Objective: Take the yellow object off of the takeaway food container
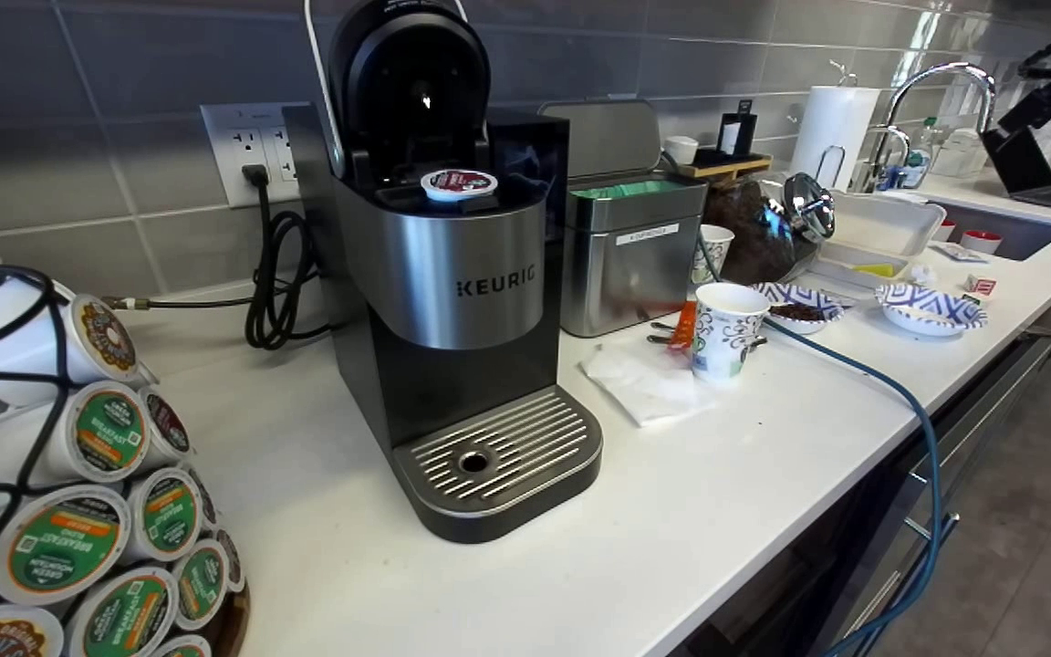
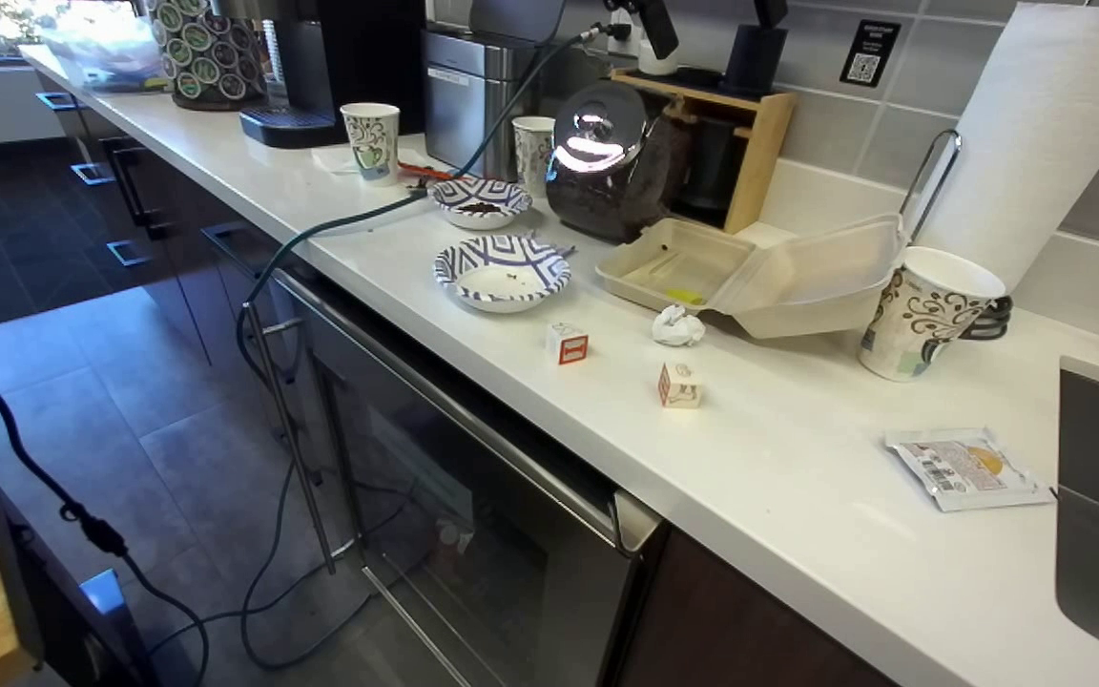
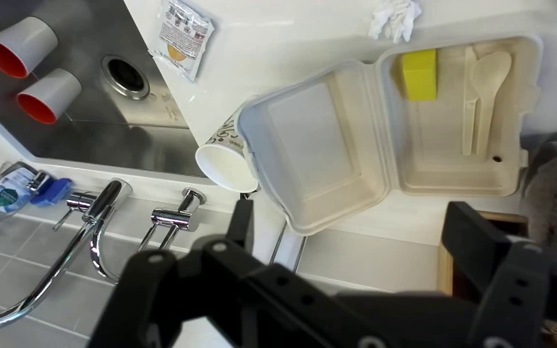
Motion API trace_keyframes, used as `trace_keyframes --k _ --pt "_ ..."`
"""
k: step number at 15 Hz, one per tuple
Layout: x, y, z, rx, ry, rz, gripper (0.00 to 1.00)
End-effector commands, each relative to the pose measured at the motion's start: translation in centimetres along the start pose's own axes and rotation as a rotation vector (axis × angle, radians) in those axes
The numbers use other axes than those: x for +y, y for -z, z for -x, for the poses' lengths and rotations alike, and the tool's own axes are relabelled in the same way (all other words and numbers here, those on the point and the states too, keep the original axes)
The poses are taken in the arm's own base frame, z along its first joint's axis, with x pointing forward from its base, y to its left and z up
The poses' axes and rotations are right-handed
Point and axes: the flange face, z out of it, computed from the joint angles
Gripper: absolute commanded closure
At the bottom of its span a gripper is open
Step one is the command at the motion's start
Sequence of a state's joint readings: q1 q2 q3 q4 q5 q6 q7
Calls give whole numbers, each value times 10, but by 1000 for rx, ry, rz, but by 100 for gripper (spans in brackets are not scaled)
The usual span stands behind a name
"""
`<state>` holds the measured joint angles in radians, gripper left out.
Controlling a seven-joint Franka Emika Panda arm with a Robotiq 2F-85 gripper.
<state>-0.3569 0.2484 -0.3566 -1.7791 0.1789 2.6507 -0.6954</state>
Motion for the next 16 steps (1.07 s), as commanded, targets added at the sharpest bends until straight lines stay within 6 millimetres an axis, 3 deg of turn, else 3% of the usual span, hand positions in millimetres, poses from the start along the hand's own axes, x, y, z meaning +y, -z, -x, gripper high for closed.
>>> trace_keyframes --k 1,7,13,16 --pt "0 1 -1 -1 0 1 0" --pt "-24 -58 -29 48 172 -230 0" --pt "-27 -144 -22 -106 246 -375 0" --pt "-35 -173 -27 -127 230 -398 0"
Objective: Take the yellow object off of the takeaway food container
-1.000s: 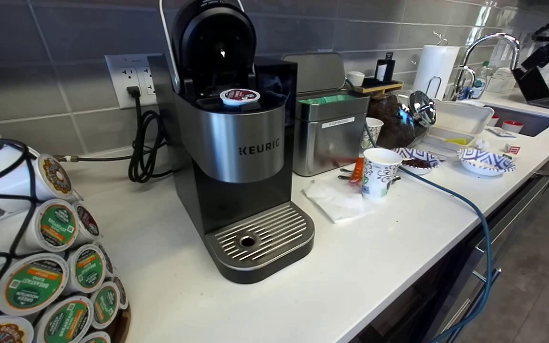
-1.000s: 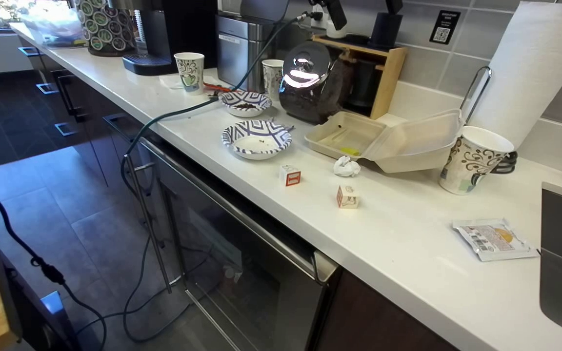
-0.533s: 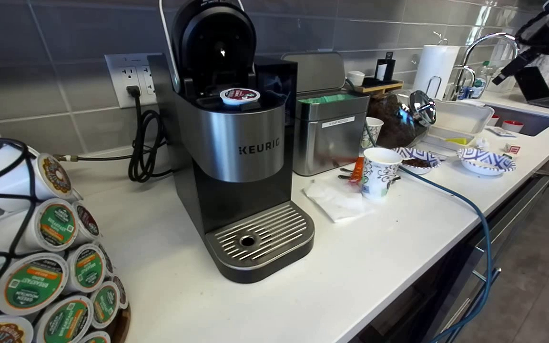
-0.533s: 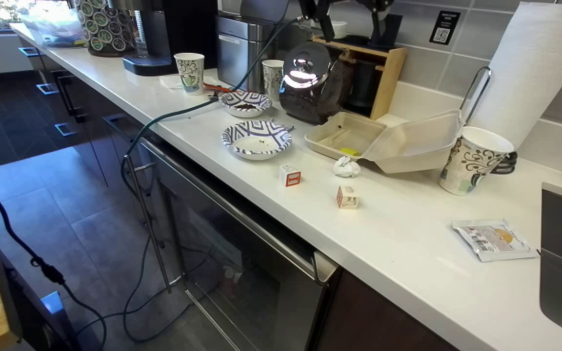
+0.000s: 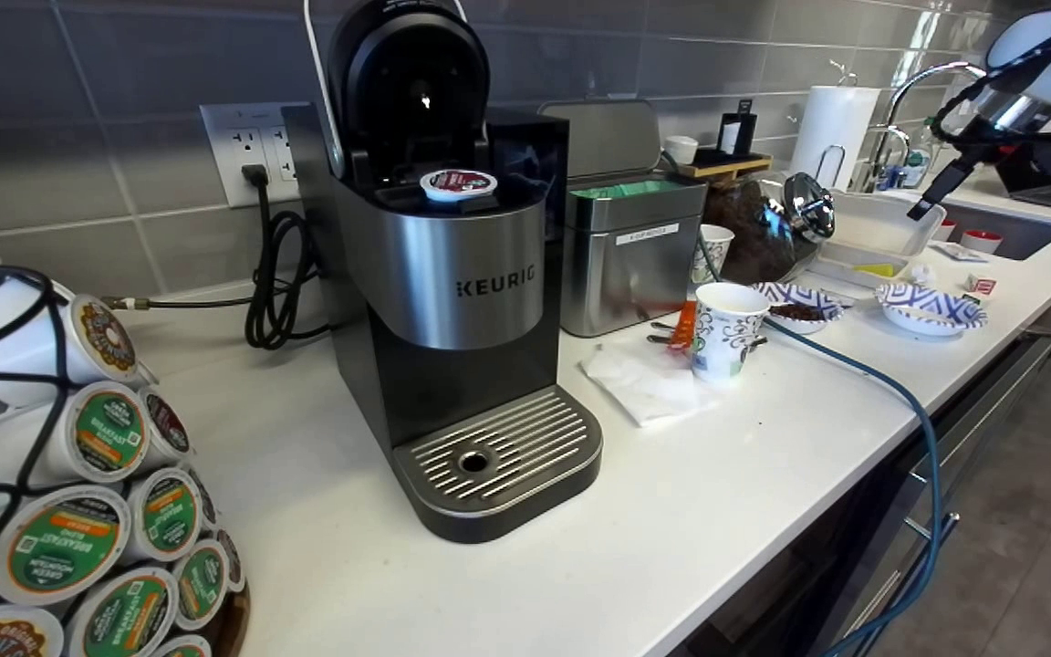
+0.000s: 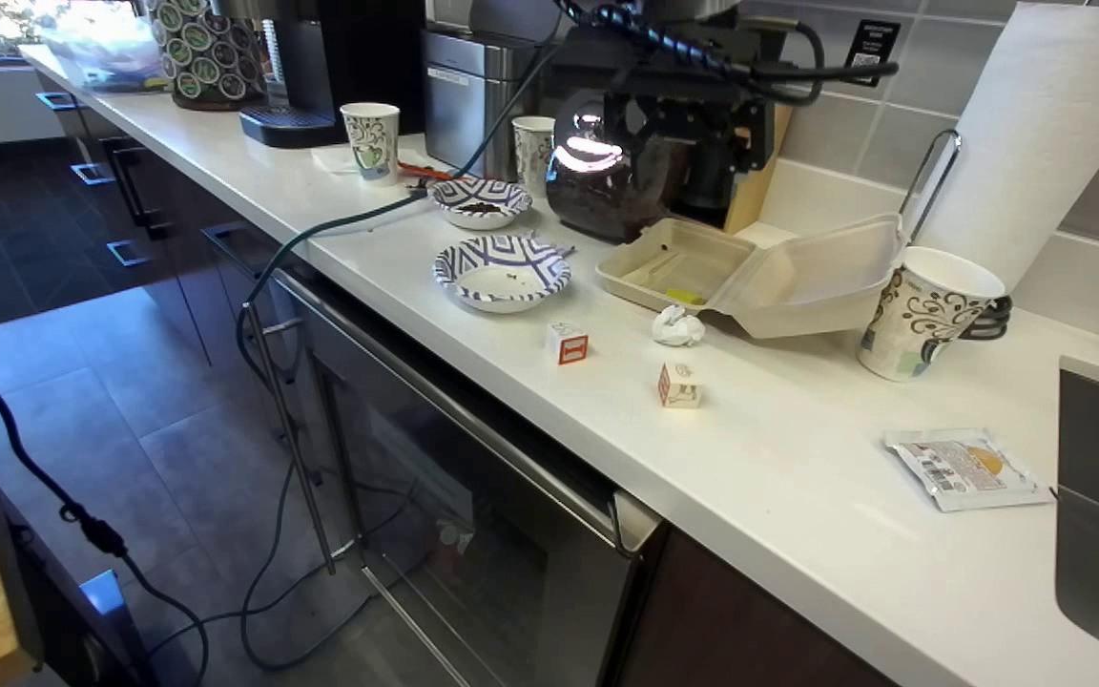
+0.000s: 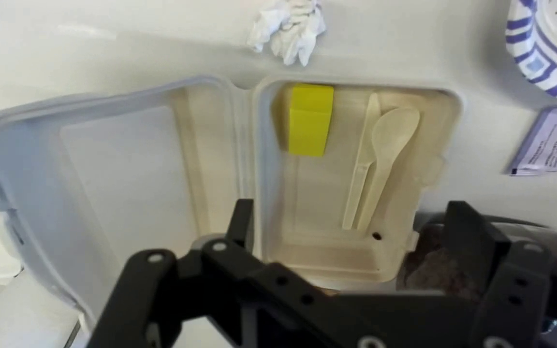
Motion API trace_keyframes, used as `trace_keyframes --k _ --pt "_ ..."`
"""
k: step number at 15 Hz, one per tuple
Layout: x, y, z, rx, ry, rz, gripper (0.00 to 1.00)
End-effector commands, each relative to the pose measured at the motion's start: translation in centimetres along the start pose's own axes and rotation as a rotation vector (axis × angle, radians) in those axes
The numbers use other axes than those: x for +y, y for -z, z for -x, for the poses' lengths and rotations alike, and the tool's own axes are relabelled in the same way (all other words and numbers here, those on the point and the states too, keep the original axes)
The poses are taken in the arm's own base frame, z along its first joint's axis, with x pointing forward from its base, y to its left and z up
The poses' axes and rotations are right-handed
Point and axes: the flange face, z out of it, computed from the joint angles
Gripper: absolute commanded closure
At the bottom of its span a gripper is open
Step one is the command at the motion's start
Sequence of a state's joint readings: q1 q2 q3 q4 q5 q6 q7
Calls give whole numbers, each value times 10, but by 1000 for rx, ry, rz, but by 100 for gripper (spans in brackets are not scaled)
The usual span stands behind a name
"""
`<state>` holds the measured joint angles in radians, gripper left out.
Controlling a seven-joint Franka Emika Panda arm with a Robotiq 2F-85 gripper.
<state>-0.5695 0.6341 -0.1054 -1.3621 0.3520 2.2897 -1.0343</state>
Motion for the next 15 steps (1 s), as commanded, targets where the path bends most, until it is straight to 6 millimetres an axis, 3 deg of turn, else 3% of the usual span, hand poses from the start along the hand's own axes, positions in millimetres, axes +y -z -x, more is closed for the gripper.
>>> trace_keyframes --k 1,11,15 --pt "11 -35 -14 -19 -11 -39 0" --pt "-4 -89 -16 -188 -89 -120 0" --pt "-7 -85 -14 -161 -77 -118 0"
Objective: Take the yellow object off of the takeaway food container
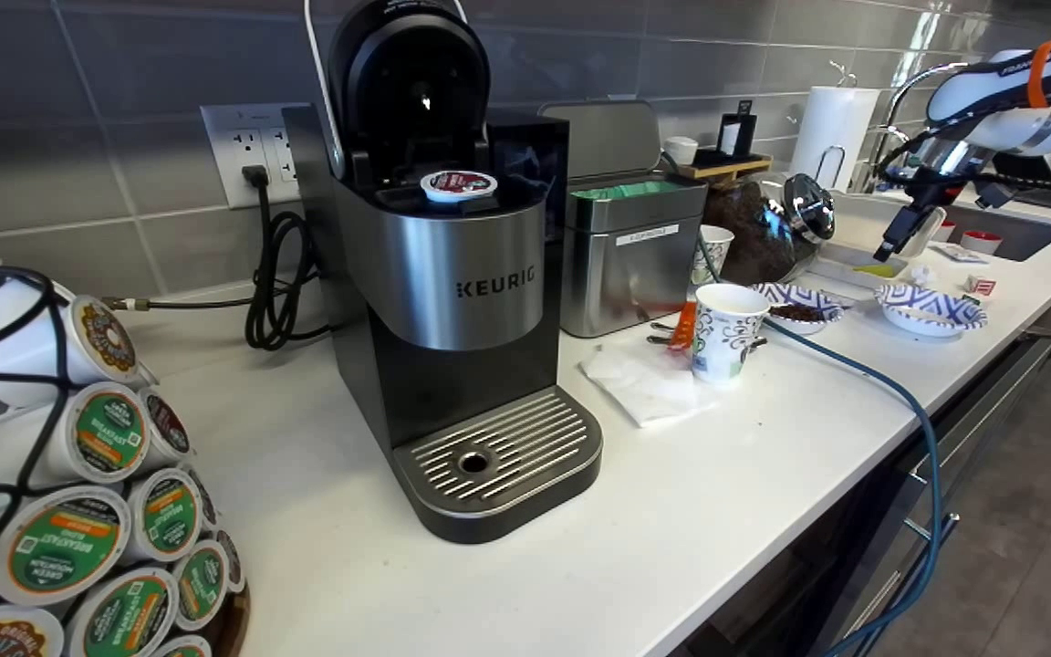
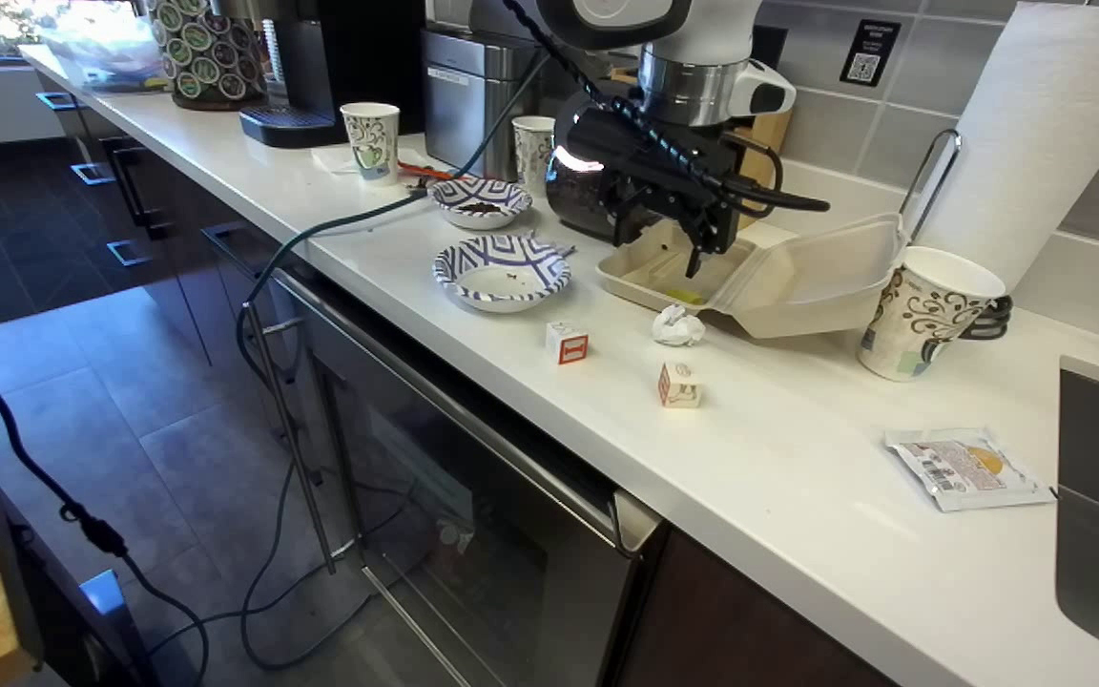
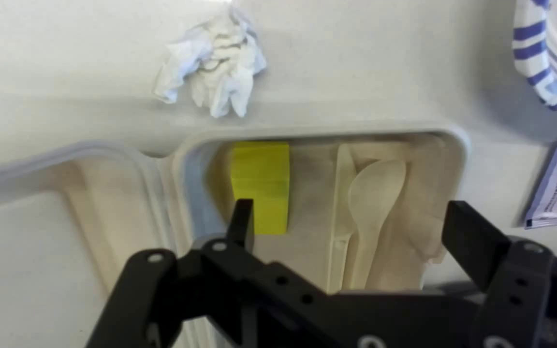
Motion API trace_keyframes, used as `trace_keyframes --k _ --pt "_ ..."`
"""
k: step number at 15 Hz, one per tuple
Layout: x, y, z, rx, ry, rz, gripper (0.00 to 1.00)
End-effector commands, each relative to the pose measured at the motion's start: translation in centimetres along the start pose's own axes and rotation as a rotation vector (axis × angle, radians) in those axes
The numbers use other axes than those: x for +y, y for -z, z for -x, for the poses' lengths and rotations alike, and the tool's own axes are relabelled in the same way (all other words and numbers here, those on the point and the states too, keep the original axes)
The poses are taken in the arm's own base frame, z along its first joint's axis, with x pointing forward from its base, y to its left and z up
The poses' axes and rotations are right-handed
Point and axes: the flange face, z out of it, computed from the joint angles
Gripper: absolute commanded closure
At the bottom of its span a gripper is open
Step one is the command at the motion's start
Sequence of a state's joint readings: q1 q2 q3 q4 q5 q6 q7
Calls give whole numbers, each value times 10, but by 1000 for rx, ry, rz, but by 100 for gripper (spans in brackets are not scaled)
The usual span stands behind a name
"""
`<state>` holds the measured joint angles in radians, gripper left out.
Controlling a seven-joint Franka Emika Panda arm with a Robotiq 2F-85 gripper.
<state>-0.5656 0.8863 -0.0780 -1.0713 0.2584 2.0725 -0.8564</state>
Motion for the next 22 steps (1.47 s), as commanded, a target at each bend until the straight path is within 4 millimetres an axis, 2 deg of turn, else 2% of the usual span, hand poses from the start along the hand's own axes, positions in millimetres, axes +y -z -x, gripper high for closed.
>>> trace_keyframes --k 1,3,9,17,19,20,21,22 --pt "0 1 0 1 0 1 0" --pt "3 -6 -3 -47 -28 56 0" --pt "5 -27 -5 -70 -80 77 0" --pt "7 -37 -9 -81 -110 95 1" --pt "6 -41 -12 -85 -97 97 7" --pt "5 -43 -12 -88 -94 93 28" --pt "5 -45 -13 -88 -92 93 29" --pt "4 -46 -14 -90 -89 94 35"
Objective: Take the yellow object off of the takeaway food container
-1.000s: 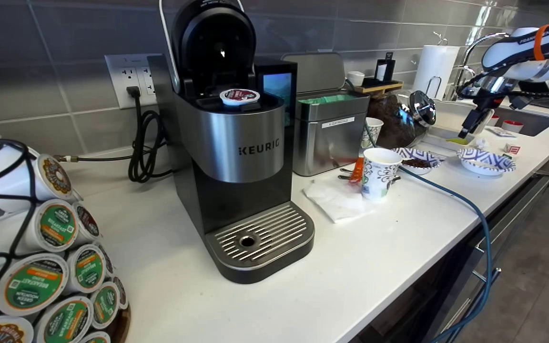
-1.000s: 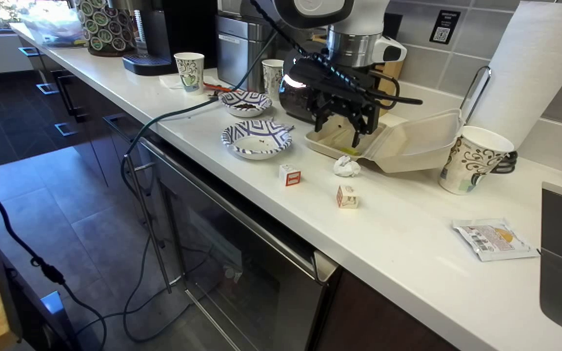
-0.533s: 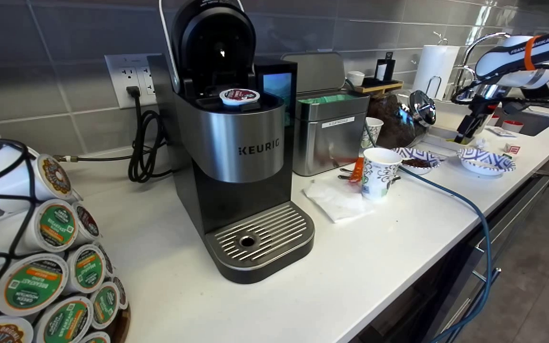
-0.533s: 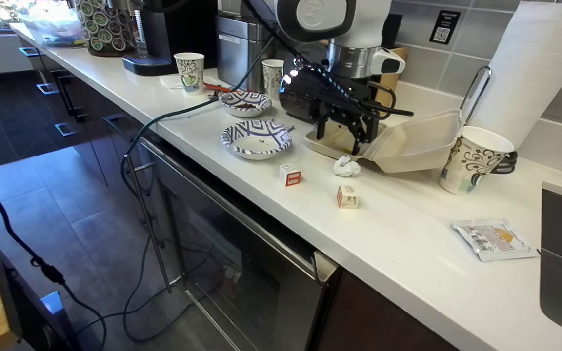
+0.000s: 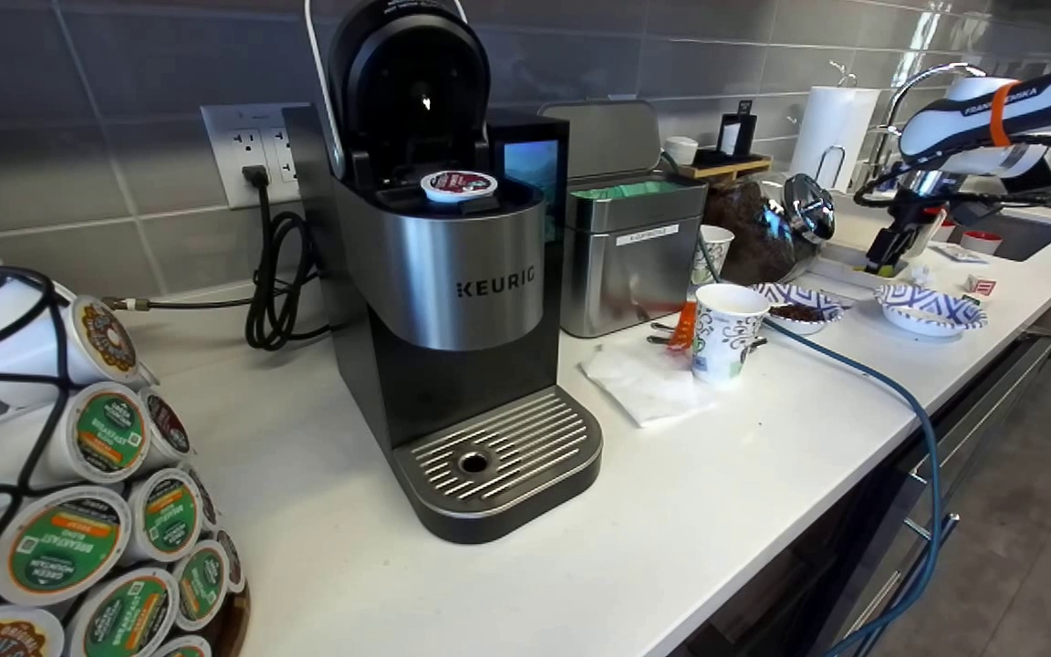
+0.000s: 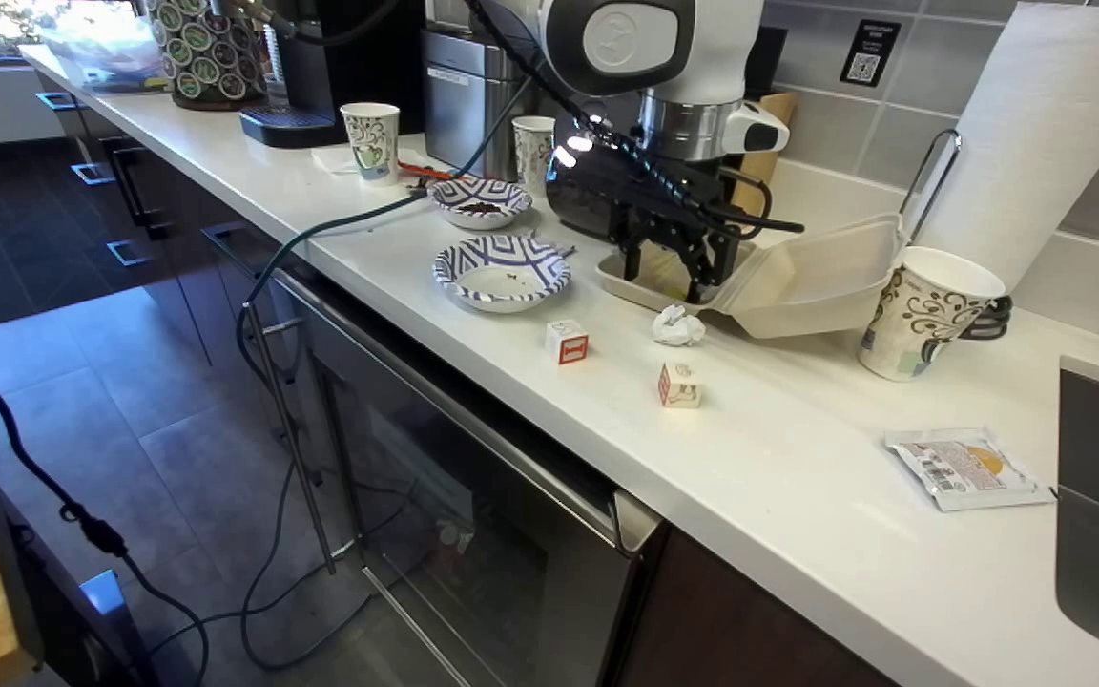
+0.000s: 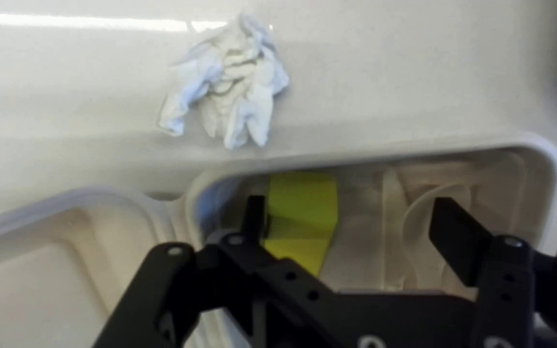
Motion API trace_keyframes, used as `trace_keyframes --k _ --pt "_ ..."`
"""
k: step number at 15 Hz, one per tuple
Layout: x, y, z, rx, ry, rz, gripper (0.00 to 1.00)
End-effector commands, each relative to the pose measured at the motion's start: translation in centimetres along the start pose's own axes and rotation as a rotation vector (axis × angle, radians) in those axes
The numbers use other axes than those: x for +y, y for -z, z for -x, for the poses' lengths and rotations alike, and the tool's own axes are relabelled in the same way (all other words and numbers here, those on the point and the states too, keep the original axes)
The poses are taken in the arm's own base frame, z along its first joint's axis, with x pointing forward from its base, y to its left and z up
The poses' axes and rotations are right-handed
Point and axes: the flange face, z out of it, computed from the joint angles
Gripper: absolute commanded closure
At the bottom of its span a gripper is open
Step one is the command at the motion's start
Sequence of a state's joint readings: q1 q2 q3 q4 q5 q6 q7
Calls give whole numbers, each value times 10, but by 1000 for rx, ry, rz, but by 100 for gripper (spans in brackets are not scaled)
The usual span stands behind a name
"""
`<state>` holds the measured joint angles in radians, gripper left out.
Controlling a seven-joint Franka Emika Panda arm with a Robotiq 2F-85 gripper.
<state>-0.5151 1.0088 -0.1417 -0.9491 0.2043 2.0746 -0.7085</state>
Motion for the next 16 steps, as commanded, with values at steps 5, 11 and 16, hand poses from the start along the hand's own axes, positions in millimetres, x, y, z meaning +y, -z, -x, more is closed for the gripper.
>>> trace_keyframes --k 5,11,16 --pt "6 3 -1 -33 -6 14 75" --pt "24 38 13 -8 -23 16 91" --pt "30 84 22 72 -13 11 91"
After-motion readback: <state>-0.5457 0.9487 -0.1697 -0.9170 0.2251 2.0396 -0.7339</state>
